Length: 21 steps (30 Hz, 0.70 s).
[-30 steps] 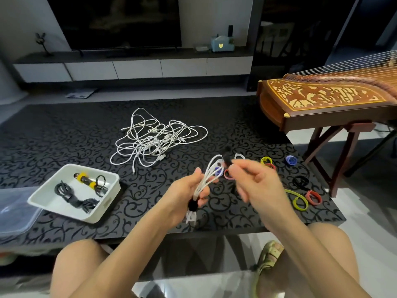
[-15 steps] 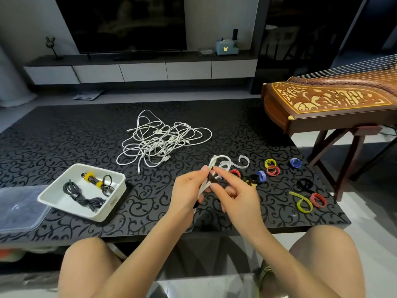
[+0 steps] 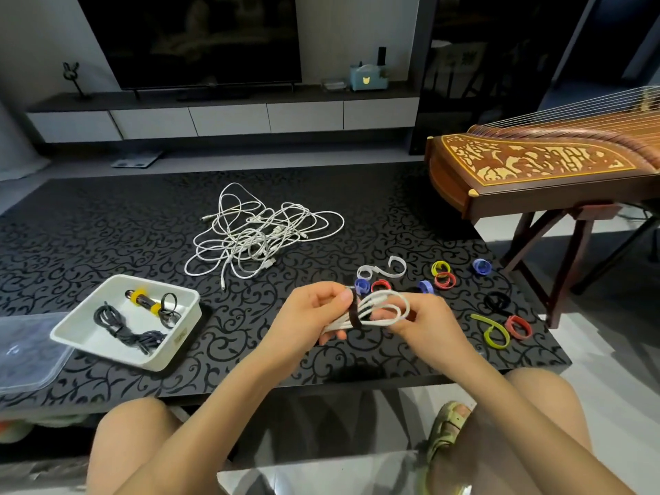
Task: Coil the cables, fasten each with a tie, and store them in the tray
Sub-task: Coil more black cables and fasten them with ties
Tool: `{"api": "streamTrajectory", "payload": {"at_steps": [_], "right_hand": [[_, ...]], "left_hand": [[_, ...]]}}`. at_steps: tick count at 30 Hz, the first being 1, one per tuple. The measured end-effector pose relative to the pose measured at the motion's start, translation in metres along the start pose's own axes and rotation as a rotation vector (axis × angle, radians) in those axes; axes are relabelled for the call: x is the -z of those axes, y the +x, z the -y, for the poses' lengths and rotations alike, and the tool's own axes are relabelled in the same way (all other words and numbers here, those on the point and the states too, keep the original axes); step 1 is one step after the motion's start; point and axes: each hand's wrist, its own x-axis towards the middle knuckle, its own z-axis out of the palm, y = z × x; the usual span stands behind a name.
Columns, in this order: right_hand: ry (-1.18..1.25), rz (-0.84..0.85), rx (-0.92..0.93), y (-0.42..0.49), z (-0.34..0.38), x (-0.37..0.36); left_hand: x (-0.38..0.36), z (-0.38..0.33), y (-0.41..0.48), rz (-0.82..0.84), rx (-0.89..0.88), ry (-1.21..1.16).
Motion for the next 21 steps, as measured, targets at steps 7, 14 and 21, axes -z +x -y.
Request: {"api": "streamTrajectory", "payload": {"at_steps": [7,14,21], "right_hand": [[0.718,0.049,-0.188,0.004,0.018,0.007],[0.691,0.122,-0.227,0.005,0.029,0.019],[0.664,0.111,-0.235,0.002,0.037,0.027]], "left_hand": [[0.001,-0.007,-0.009,0.122,-0.065,0.137],[-0.006,-0.004,-0.007,0.023,-0.136,0.300],[-0.011,-0.006,-0.005,0.038,-0.068,0.342]]}}
